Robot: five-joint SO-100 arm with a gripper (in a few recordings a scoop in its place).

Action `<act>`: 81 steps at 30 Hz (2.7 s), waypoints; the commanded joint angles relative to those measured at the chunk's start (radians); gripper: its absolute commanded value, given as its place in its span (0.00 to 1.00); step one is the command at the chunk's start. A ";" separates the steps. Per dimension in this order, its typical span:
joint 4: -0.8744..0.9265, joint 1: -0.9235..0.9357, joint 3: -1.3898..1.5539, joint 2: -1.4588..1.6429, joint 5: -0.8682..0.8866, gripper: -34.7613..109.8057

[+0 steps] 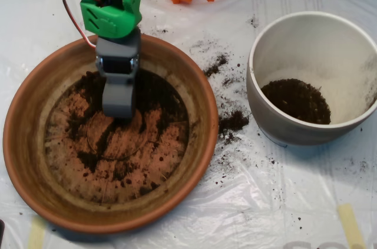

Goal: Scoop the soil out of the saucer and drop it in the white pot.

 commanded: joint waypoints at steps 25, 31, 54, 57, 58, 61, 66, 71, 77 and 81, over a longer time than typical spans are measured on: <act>-0.181 -0.023 0.084 0.104 -0.048 0.24; -0.198 -0.018 0.100 0.178 -0.044 0.24; 0.387 -0.437 -0.356 0.618 0.195 0.24; 0.402 -0.492 -0.397 0.604 0.198 0.24; 0.408 -0.512 -0.413 0.591 0.199 0.24; 0.413 -0.565 -0.442 0.560 0.202 0.24; 0.420 -0.689 -0.494 0.506 0.199 0.24; 0.468 -0.816 -0.647 0.365 0.176 0.24; 0.499 -0.986 -0.778 0.247 0.169 0.24; 0.508 -1.060 -0.796 0.239 0.163 0.26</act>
